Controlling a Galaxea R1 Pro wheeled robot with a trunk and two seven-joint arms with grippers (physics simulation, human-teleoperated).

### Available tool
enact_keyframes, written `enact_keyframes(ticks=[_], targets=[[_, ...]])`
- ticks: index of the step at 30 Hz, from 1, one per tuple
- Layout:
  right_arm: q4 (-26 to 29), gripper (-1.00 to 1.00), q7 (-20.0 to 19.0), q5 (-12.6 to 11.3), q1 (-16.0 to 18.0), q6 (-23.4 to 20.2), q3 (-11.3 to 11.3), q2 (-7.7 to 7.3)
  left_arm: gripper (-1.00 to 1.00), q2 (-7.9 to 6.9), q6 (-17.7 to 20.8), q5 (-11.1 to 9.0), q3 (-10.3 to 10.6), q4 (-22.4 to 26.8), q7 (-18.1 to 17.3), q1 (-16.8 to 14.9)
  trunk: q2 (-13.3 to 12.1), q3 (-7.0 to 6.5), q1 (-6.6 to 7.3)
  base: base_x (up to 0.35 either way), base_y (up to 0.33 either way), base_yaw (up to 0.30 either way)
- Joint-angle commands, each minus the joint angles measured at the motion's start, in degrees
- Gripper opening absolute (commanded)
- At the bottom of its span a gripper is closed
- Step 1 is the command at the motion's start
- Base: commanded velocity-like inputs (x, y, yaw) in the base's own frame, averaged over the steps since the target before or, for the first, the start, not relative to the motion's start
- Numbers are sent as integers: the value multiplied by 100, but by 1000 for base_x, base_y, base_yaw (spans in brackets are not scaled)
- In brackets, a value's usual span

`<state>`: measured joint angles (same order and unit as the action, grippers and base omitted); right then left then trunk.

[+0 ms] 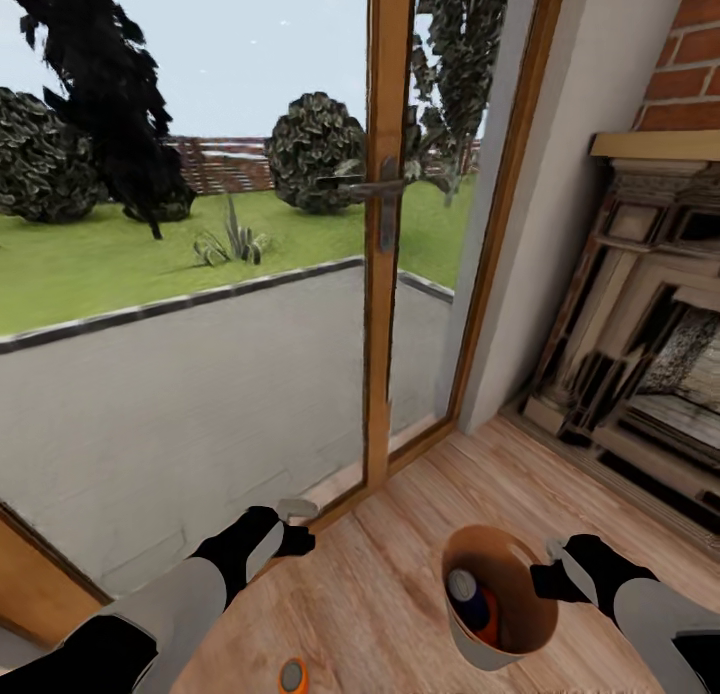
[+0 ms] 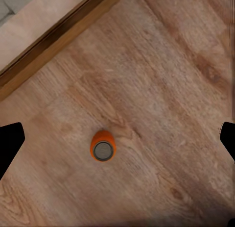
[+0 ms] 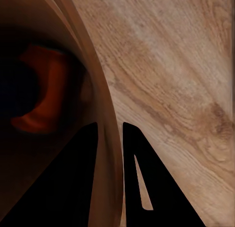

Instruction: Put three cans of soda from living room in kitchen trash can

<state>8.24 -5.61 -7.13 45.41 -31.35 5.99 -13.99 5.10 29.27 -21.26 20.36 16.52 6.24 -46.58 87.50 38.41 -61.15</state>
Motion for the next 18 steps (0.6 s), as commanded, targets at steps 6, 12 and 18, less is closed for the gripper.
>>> enact_keyframes(ticks=[6, 12, 18], targets=[[3, -100, -28, -50, 2, -3, -35, 2, 100, 0, 0, -1, 2, 0, 0, 0, 0, -1, 0, 5, 2, -134], [3, -100, -28, -37, 2, -1, -29, 1, 100, 0, 0, -8, 8, 0, -1, 0, 0, -1, 0, 164, 115, -21], [3, -100, -28, -34, 2, -2, -28, 1, 100, 0, 0, -11, 11, 0, 0, 0, 0, -1, 0, 82, 54, -3]])
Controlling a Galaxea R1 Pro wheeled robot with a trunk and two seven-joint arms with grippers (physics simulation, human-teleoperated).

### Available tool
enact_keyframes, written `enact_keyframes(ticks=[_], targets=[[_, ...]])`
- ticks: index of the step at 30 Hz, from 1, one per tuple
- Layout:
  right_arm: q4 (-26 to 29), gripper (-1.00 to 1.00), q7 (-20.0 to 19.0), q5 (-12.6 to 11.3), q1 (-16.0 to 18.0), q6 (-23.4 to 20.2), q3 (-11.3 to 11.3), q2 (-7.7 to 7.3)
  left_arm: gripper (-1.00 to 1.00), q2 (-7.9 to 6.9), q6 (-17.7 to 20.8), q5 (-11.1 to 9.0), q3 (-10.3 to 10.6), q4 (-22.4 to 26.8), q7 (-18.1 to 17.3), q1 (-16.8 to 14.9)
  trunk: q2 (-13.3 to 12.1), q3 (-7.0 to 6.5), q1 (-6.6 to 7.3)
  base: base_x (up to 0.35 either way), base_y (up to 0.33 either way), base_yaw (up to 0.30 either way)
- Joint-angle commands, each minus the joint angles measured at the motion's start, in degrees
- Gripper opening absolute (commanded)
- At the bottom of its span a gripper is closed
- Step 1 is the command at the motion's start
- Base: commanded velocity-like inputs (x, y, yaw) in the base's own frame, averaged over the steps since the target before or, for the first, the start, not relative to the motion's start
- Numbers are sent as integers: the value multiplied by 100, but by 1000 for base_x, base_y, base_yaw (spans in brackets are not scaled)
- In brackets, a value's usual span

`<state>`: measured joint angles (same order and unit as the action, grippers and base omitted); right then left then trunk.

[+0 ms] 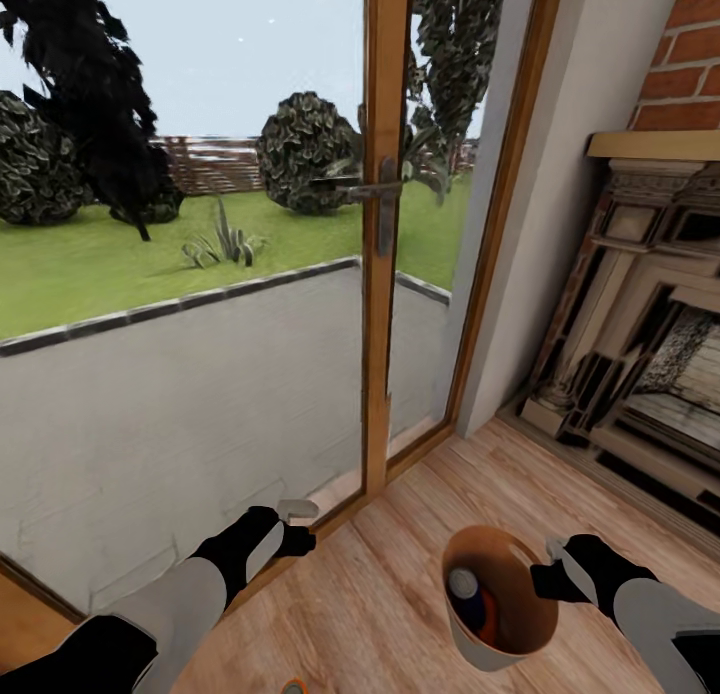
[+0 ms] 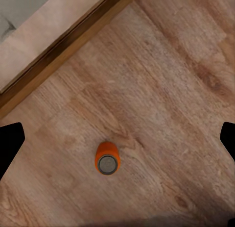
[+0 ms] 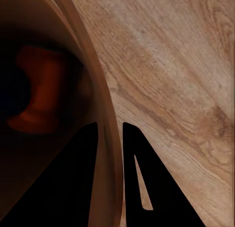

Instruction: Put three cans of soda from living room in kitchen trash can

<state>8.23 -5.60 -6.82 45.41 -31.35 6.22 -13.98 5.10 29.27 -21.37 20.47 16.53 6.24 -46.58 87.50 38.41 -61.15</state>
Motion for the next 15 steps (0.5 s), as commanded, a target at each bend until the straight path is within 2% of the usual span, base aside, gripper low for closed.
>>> enact_keyframes(ticks=[1, 9, 15], targets=[[3, -100, -29, -65, 3, -3, -51, 1, 100, 0, 0, 0, 0, 0, 0, 0, 0, -1, 0, 20, 13, -1], [3, -100, -29, -65, 3, -3, -51, 8, 100, 0, -2, 2, 15, 0, 5, 0, 0, -1, 0, 10, 4, 0], [3, -100, -29, -55, 3, -2, -45, 12, 100, 3, -13, 1, 18, 0, 5, 0, 0, -1, 0, 96, 0, 0]])
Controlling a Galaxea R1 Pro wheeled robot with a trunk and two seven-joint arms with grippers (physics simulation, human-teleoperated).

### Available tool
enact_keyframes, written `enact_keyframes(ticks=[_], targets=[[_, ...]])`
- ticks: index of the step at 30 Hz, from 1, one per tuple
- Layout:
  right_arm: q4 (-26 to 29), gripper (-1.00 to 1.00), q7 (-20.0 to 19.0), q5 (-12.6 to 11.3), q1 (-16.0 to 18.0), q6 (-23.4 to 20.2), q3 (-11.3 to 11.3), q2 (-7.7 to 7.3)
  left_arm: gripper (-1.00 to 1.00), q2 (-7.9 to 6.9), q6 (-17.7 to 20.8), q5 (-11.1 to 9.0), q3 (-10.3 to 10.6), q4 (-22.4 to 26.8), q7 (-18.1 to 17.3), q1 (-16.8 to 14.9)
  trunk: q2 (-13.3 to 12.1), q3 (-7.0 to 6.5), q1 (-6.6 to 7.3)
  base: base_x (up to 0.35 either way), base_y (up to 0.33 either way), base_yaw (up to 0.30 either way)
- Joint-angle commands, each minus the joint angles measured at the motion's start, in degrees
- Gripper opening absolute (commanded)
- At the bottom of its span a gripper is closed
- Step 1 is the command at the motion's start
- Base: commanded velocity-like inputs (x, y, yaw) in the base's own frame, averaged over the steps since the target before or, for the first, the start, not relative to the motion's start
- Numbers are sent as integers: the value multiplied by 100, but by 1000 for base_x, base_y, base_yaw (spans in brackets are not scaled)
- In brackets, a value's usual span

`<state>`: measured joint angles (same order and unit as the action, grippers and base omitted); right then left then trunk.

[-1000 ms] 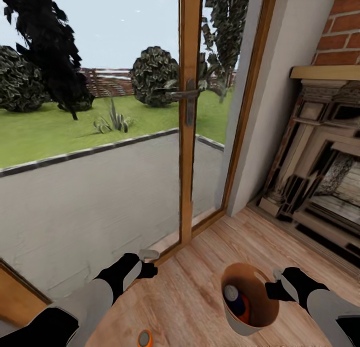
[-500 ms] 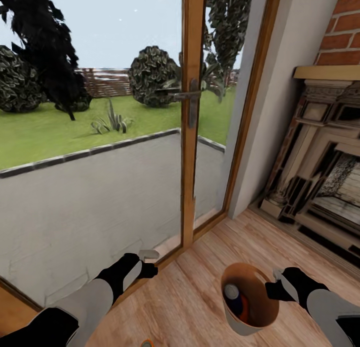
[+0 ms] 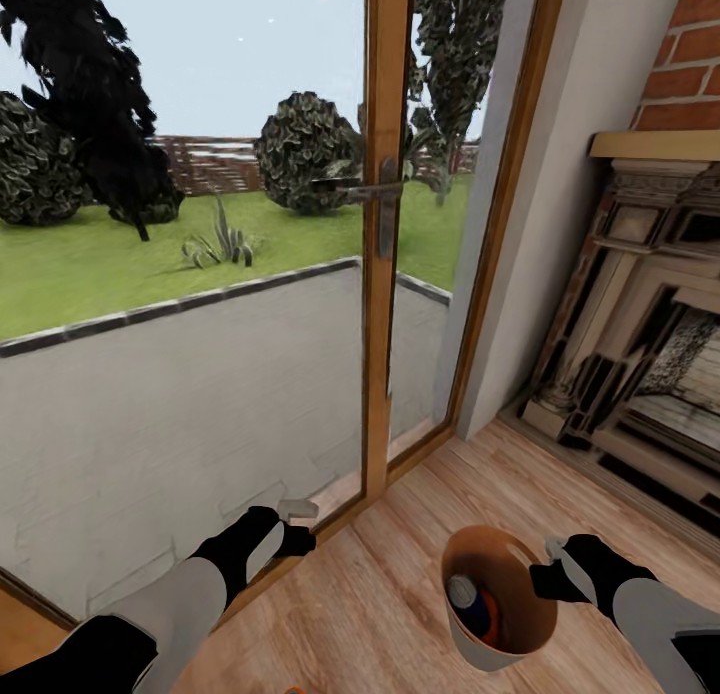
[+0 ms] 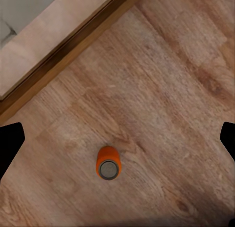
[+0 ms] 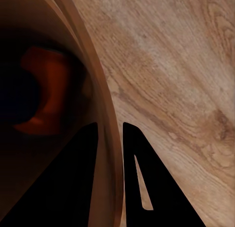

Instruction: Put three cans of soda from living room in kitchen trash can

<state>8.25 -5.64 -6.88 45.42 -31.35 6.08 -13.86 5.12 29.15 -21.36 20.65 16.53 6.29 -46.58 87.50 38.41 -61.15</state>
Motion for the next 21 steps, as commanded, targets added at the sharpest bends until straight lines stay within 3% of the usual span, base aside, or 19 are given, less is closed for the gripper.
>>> enact_keyframes(ticks=[1, 21], targets=[[1, -100, -25, -48, 2, -2, -30, 2, 100, 0, -1, 0, 0, 0, 1, 0, 0, 0, 0, 42, 0, 0], [9, -100, -25, -55, 2, 4, -54, -14, 100, 6, -138, 21, 2, -3, 6, 4, 0, 0, 0, 5, 0, 0]])
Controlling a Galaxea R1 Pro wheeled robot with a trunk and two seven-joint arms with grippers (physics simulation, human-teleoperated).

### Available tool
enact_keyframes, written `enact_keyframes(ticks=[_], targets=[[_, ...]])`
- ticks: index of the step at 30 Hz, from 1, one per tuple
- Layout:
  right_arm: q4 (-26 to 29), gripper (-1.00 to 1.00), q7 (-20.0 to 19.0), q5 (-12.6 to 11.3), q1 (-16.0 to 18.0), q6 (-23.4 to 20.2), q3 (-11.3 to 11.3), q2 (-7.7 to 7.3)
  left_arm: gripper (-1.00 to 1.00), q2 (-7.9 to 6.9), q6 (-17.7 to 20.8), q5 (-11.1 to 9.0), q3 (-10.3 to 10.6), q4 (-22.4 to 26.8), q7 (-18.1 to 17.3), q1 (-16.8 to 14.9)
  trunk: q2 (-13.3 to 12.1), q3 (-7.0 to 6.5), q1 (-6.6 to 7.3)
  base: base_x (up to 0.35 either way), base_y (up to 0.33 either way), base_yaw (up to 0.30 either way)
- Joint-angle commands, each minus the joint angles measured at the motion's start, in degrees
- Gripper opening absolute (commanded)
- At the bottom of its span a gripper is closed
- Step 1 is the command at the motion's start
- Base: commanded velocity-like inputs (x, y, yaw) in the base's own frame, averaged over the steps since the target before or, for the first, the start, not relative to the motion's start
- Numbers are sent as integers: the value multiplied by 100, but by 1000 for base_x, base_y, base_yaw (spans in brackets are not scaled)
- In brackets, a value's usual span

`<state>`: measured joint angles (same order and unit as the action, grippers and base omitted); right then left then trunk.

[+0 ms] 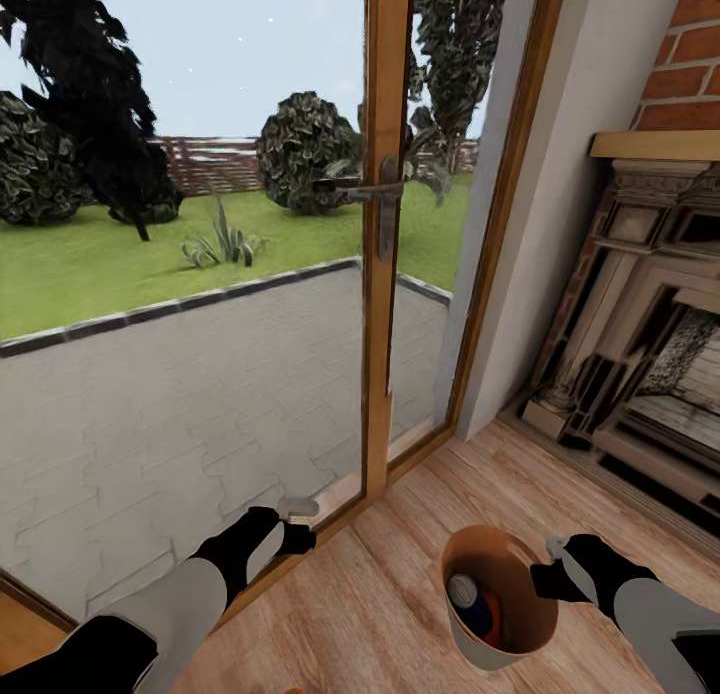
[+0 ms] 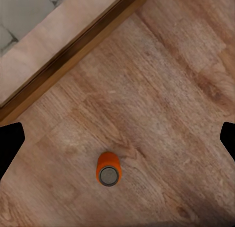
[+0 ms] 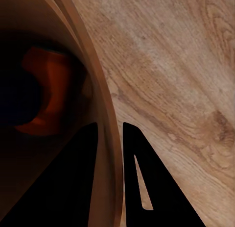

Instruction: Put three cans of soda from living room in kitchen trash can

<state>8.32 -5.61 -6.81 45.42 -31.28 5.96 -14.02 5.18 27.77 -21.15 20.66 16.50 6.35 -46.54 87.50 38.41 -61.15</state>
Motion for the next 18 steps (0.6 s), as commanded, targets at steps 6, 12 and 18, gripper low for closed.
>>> enact_keyframes(ticks=[6, 12, 18], targets=[[22, -100, -21, -92, 15, -146, -97, -51, 100, 7, 15, 5, 6, -3, 34, 4, 0, 0, 0, 0, 0, 0], [283, -100, -17, -299, 118, -1309, -897, -728, 100, 12, 68, 4, 8, -6, 71, 4, 0, 0, 0, 0, 0, 0], [1840, -100, -10, -511, 174, -2760, -1875, -1416, 100, 20, 113, 5, 8, -13, 107, 3, 0, 0, 0, 0, 0, 0]])
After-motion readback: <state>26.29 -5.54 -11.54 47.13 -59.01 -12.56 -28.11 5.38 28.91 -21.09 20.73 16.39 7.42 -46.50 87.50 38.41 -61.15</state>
